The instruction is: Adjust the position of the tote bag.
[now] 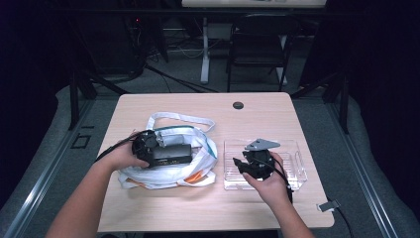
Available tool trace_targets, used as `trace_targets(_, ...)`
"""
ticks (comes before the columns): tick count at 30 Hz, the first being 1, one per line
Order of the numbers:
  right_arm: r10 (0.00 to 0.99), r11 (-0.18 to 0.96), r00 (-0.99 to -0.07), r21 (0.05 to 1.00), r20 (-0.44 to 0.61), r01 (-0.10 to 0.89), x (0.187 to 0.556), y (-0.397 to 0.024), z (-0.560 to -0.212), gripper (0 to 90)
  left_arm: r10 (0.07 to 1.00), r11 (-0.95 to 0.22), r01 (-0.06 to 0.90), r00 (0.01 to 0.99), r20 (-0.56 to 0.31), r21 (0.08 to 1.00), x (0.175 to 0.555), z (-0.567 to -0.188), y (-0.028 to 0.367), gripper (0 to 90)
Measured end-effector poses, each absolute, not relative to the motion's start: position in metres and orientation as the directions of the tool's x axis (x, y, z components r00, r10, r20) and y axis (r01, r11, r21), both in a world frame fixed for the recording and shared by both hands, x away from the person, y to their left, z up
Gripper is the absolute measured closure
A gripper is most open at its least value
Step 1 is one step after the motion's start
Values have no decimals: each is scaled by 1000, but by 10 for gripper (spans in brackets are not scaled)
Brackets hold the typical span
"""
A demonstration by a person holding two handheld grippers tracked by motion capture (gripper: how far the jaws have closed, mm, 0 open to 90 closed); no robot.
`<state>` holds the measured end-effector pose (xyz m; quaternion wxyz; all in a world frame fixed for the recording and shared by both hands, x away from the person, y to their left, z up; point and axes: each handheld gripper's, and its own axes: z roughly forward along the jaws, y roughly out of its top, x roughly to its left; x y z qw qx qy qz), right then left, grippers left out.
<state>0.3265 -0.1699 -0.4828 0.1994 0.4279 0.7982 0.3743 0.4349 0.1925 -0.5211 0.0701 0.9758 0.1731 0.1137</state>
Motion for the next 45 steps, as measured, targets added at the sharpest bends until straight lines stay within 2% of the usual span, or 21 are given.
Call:
trace_targets(12, 835, 349, -550, 766, 7, 540, 327, -170, -484, 563, 351, -932, 327, 922, 164, 156, 439, -532, 189, 304)
trace_targets(17, 837, 347, -548, 767, 7, 540, 328, -172, -484, 561, 332, -941, 310, 926, 180, 138, 438, -534, 188, 311)
trace_targets(23, 838, 346, -546, 767, 7, 541, 328, -172, -484, 560, 311, -947, 289, 936, 166, 142, 436, -532, 189, 345)
trace_targets(34, 837, 347, -547, 766, 8, 541, 329, -170, -485, 559, 269, -956, 238, 944, 192, 170, 429, -530, 194, 405)
trace_targets(45, 840, 340, -543, 766, 14, 545, 331, -170, -486, 559, 234, -965, 200, 949, 211, 168, 426, -529, 195, 425)
